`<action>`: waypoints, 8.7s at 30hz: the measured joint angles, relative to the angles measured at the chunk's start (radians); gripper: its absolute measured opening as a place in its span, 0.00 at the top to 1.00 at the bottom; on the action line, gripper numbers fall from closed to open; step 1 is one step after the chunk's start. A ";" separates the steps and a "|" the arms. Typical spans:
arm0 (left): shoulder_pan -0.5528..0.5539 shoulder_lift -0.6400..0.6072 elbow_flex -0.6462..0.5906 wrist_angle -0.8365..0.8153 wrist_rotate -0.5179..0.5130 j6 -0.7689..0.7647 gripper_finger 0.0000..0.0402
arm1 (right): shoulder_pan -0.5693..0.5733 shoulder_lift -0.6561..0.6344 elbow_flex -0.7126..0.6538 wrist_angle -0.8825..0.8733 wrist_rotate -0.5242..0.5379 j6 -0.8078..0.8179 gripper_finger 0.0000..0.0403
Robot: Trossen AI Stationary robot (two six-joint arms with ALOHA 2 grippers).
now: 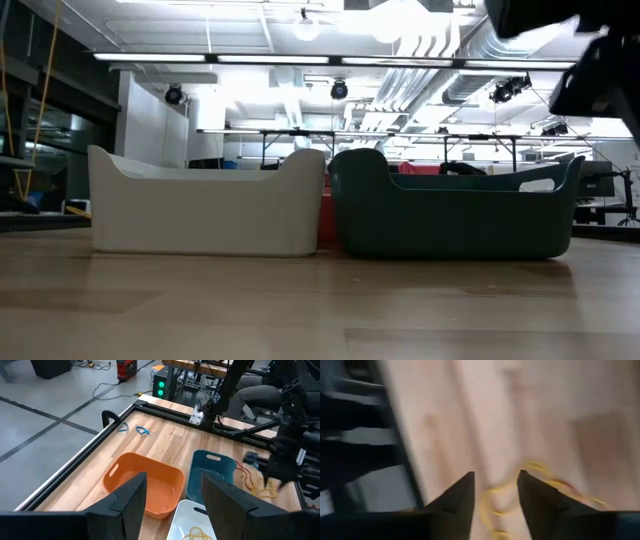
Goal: Sort rubber bands into baskets
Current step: Put the yellow rubber band into the white bin
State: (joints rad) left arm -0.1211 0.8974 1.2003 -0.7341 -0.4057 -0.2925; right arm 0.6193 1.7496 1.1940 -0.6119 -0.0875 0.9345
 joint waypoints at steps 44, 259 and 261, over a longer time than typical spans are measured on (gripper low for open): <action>0.000 0.000 0.000 -0.022 -0.016 -0.080 0.55 | 0.167 0.003 -0.212 -0.011 0.086 0.460 0.75; 0.265 0.115 -0.031 -0.008 0.409 -0.321 1.00 | -0.429 -0.353 0.224 -0.219 0.494 -0.392 0.45; 0.201 0.148 -0.031 0.054 0.409 -0.351 1.00 | -0.429 -0.353 0.224 -0.219 0.503 -0.392 0.45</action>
State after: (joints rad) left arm 0.0797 1.0453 1.1694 -0.6802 0.0032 -0.6436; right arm 0.1900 1.3964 1.4181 -0.8307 0.4159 0.5423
